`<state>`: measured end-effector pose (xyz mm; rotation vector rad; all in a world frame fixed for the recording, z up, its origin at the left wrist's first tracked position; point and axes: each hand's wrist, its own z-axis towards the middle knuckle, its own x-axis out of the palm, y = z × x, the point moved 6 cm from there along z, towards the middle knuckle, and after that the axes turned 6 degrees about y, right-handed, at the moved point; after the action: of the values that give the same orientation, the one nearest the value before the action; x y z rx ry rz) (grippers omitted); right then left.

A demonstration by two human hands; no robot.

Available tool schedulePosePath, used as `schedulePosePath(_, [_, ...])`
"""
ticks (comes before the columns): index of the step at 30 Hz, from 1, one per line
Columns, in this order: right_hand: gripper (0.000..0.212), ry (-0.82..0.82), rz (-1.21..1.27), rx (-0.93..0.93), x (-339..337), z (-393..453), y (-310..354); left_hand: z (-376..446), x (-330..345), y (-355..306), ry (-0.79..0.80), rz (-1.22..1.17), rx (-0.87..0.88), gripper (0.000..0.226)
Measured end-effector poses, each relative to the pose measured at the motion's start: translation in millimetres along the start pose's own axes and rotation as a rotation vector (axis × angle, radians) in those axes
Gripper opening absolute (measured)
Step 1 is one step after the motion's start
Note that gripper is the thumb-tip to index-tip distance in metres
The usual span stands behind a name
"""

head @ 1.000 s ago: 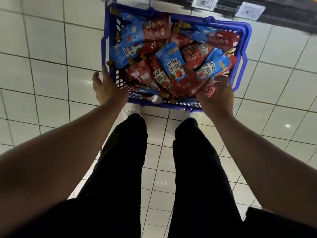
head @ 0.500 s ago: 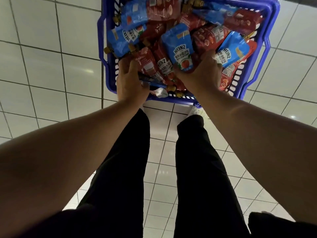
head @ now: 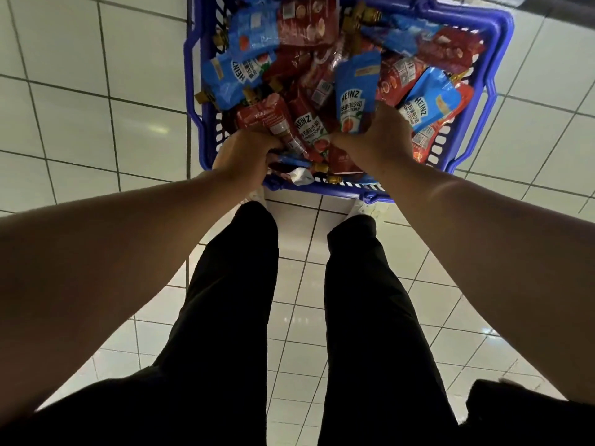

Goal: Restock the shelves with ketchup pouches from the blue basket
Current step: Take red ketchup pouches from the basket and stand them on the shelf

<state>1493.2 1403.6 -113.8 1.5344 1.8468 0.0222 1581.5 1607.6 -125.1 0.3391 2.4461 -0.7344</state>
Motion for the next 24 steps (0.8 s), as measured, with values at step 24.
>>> schedulePosePath(24, [0.027,0.028,0.880,-0.153,-253.5,-326.5,100.7,-235.1,-284.9,-282.7,-0.013,-1.172,0.180,0.028])
